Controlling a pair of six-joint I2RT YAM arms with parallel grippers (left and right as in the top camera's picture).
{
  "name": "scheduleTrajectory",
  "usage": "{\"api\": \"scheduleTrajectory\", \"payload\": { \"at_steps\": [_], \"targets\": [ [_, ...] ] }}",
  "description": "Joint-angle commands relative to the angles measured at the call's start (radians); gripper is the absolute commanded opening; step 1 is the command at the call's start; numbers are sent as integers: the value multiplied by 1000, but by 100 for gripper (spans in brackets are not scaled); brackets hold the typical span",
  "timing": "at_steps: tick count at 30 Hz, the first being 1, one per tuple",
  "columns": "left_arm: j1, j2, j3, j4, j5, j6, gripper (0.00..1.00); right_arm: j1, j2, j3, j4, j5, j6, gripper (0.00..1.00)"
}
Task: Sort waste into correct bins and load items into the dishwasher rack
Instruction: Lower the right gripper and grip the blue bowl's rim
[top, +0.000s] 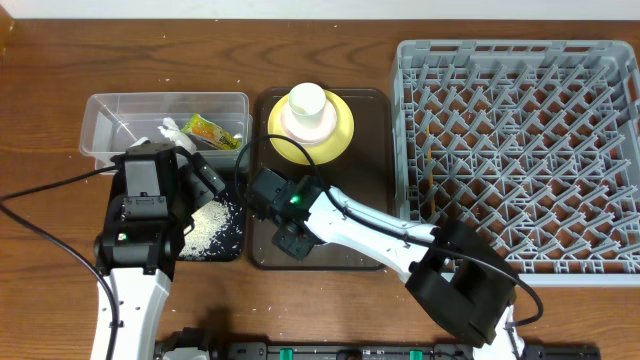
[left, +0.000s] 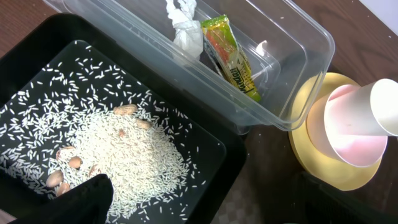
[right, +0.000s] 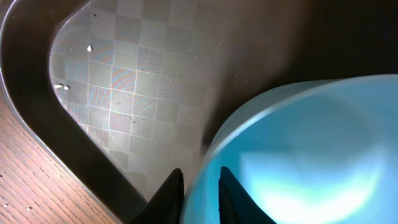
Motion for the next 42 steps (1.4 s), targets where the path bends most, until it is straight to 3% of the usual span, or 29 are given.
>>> {"api": "scheduleTrajectory", "payload": {
  "at_steps": [1, 42],
  "targets": [
    [4, 5, 14, -3, -19, 5, 95, 6, 2, 27, -2, 5, 7, 18],
    [4, 5, 14, -3, -19, 5, 95, 5, 7, 40, -38, 6, 6, 17]
  ]
}}
